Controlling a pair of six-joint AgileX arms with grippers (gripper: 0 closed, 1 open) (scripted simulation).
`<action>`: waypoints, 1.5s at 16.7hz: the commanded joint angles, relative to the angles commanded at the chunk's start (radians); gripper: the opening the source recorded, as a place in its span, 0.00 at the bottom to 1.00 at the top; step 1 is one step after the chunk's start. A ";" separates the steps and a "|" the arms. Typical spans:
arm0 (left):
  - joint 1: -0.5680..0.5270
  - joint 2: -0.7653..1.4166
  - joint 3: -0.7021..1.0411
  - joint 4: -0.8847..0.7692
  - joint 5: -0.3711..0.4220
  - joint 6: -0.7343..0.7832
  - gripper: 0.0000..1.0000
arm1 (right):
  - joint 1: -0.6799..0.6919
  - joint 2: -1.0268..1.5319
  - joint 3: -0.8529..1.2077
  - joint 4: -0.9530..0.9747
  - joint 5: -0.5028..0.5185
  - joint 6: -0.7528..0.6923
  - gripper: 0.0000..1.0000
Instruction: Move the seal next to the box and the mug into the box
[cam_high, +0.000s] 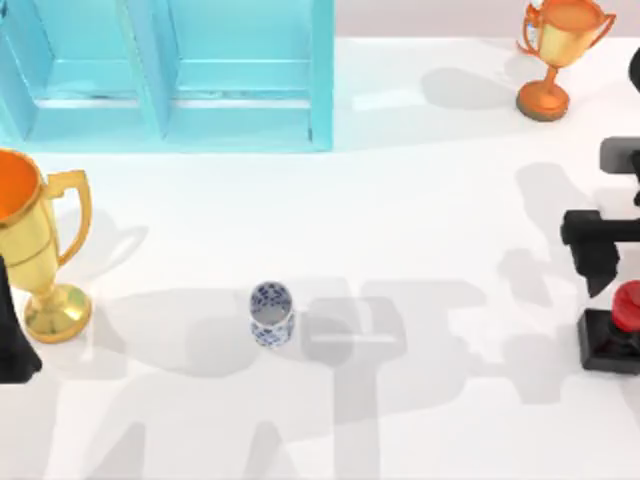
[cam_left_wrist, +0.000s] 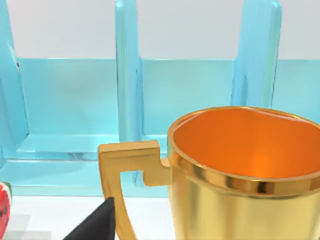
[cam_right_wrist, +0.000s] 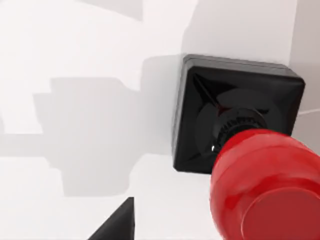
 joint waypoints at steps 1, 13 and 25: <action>0.000 0.000 0.000 0.000 0.000 0.000 1.00 | 0.000 0.000 0.000 0.000 0.000 0.000 1.00; 0.000 0.000 0.000 0.000 0.000 0.000 1.00 | -0.003 0.003 0.224 -0.228 0.000 -0.001 1.00; 0.000 0.000 0.000 0.000 0.000 0.000 1.00 | 0.031 0.020 0.416 -0.396 0.005 0.024 1.00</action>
